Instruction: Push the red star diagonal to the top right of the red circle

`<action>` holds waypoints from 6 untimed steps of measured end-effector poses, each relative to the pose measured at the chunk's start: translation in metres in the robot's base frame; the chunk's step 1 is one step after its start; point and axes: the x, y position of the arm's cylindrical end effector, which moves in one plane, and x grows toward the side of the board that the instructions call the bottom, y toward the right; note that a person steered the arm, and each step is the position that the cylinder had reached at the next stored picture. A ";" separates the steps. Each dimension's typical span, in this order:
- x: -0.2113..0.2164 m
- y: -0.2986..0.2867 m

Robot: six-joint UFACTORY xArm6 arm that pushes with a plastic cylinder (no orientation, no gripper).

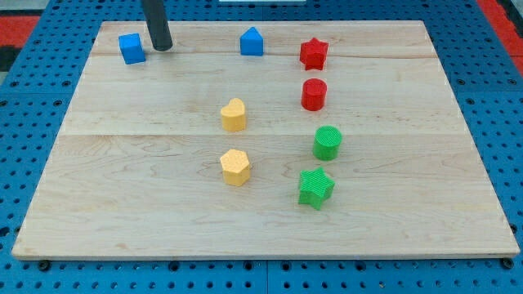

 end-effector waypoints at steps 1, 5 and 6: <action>0.003 0.002; -0.016 0.203; 0.015 0.223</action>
